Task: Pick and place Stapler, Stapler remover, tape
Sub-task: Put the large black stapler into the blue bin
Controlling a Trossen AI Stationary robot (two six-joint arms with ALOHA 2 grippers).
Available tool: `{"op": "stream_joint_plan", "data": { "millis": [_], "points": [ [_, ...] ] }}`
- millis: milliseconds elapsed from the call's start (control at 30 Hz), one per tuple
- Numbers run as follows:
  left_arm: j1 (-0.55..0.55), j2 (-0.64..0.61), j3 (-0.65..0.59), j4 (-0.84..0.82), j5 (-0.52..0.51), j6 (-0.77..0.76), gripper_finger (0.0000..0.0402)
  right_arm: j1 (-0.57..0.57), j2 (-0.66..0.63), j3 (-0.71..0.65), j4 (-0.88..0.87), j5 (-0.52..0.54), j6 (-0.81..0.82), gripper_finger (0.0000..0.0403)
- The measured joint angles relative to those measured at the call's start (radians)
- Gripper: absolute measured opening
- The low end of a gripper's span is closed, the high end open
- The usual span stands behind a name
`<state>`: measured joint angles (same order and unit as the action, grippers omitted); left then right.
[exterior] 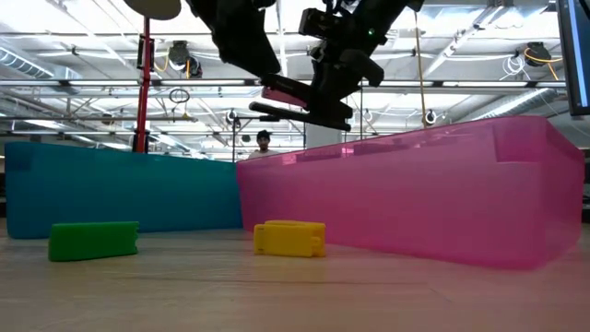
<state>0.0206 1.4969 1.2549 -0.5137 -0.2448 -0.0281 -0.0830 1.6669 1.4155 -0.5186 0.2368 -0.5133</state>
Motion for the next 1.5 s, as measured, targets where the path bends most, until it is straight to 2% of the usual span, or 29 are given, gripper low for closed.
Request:
{"op": "stream_joint_plan", "data": {
  "millis": [200, 767, 867, 1033, 1433, 1500],
  "points": [
    [0.013, 0.025, 0.000, 0.000, -0.040, 0.024, 0.0228, 0.004, 0.000, 0.000, 0.001, 0.000, 0.016, 0.0127],
    [0.047, 0.022, 0.000, 0.062, -0.016, 0.106, 0.0226, 0.012, -0.001, 0.000, 0.074, -0.002, 0.031, 0.0127],
    [0.047, 0.022, 0.000, 0.066, -0.016, 0.106, 0.0206, 0.012, -0.001, 0.000, 0.088, -0.003, 0.033, 0.0127],
    [0.047, 0.022, 0.000, 0.064, -0.006, 0.115, 0.0140, 0.012, -0.001, 0.000, 0.088, -0.007, 0.066, 0.0127],
    [0.046, 0.022, 0.000, 0.060, -0.002, 0.072, 0.0137, 0.013, 0.000, 0.000, 0.084, -0.014, 0.115, 0.0129],
    [0.045, 0.022, 0.000, 0.057, -0.005, 0.044, 0.0137, 0.013, 0.000, 0.000, 0.086, -0.010, 0.137, 0.0158]
  ]
}}
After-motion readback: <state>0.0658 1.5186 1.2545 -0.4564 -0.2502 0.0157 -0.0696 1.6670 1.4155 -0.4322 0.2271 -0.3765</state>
